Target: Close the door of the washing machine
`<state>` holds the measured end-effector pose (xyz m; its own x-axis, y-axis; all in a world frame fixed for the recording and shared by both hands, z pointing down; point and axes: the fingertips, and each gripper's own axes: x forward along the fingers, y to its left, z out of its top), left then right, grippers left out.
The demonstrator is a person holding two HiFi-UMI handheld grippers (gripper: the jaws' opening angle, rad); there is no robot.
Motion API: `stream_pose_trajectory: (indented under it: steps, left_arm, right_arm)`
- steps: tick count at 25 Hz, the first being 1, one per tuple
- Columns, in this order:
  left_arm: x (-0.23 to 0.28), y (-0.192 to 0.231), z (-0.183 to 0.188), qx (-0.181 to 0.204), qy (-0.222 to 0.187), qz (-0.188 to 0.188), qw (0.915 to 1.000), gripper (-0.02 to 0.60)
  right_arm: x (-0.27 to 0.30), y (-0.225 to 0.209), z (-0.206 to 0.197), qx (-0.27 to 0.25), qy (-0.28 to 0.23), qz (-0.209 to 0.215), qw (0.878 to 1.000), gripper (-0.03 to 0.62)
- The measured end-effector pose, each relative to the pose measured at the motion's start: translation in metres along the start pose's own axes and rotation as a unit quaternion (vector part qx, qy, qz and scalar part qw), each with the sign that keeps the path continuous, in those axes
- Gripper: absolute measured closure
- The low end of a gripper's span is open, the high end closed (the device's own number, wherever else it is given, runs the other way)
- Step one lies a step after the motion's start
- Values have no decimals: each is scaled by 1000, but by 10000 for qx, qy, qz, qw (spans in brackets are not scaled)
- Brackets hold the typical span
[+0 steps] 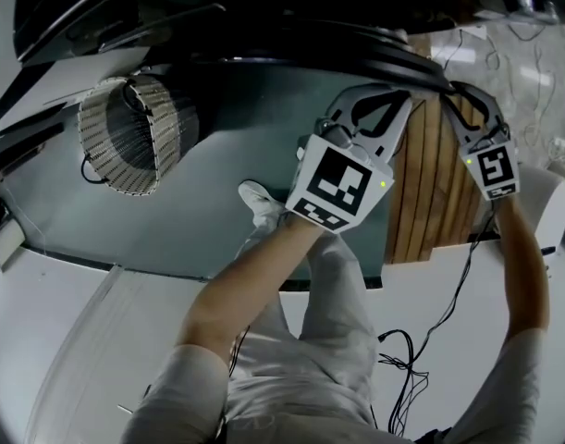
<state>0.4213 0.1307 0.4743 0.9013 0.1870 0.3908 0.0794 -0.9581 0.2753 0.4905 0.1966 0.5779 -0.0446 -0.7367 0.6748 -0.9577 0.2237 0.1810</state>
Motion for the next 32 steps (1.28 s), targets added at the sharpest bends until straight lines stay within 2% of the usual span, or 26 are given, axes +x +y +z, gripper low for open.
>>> stream_pose_trajectory:
  steps: [6, 17, 32]
  left_arm:
    - [13, 9, 11, 95, -33, 153, 9998, 578]
    - [21, 42, 27, -139, -157, 656, 9976, 579]
    - [23, 51, 31, -185, -56, 728, 9972, 581]
  right_arm:
    - [10, -21, 4, -51, 93, -52, 9999, 479]
    - [30, -62, 14, 53, 158, -451, 9988, 471]
    - [35, -75, 16, 582, 215, -738, 9953, 464]
